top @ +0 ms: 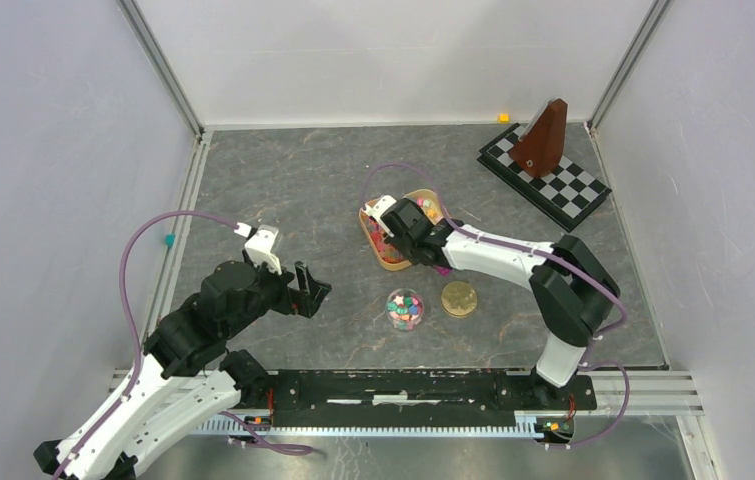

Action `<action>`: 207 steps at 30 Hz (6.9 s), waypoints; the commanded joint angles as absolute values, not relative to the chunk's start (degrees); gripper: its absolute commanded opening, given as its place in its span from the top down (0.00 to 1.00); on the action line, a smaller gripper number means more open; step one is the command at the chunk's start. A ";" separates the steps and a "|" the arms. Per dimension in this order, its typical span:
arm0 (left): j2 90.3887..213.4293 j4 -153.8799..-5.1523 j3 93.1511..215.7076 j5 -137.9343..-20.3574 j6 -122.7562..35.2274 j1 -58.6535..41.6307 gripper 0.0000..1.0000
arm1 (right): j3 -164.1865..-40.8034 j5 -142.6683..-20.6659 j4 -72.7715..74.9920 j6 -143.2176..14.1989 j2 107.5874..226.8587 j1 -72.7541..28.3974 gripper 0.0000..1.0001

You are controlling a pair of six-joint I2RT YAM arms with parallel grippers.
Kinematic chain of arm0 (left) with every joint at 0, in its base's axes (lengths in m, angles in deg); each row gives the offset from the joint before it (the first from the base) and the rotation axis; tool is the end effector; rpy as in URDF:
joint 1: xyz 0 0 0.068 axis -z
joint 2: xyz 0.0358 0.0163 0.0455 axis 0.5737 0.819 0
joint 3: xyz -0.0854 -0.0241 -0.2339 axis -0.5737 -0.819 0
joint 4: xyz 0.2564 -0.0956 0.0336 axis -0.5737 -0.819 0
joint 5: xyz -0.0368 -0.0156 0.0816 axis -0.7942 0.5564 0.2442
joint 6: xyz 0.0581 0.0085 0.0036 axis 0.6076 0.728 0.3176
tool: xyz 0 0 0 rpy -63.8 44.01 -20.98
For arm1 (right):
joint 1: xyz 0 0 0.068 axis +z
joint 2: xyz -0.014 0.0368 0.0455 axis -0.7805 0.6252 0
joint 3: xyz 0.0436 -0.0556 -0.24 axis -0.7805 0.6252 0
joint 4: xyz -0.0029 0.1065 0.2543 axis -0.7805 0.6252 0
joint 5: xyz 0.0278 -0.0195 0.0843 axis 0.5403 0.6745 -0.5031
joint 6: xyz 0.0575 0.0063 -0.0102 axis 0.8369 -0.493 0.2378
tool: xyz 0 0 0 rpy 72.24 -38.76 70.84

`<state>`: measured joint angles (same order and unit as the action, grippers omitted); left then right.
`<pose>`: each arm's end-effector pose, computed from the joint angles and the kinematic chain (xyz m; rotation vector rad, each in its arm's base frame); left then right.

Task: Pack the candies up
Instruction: Scoop the fake candies from the storage box, then place the fake candies in the packing bottle, then scoop the fake candies from the storage box.

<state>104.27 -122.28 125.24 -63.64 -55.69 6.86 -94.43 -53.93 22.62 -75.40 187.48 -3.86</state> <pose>0.1134 -0.0943 0.3017 0.2476 2.0477 -0.5933 0.2682 0.2707 0.1604 -0.9493 2.2756 -0.1262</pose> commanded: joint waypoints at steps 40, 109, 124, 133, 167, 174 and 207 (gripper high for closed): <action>107.95 -115.51 127.25 -72.55 -58.19 6.72 0.00 | -75.36 -76.95 24.62 -93.54 143.78 -4.32 1.00; 123.25 -113.51 133.32 -88.78 -59.52 6.83 0.00 | -82.54 -100.13 31.06 -100.58 126.60 -1.03 1.00; 119.87 -117.22 135.57 -82.20 -59.23 6.83 0.00 | -83.11 -87.93 47.53 -104.84 132.82 -1.06 1.00; 115.74 -121.06 135.52 -73.79 -56.39 6.82 0.00 | -83.59 -82.34 51.67 -104.05 136.65 -0.12 1.00; 106.83 -122.58 127.82 -61.42 -52.13 6.79 0.00 | -90.27 -63.53 60.45 -99.56 150.43 8.99 1.00; 106.64 -122.50 126.76 -61.45 -52.05 6.85 0.00 | -91.98 -60.63 62.49 -99.25 150.96 9.58 1.00; 104.25 -122.48 125.40 -59.64 -51.98 6.78 0.00 | -105.50 -44.61 51.27 -90.22 175.39 3.79 1.00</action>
<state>104.86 -123.44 125.59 -60.86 -54.66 6.86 -101.69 -45.89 54.14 -91.07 173.34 4.77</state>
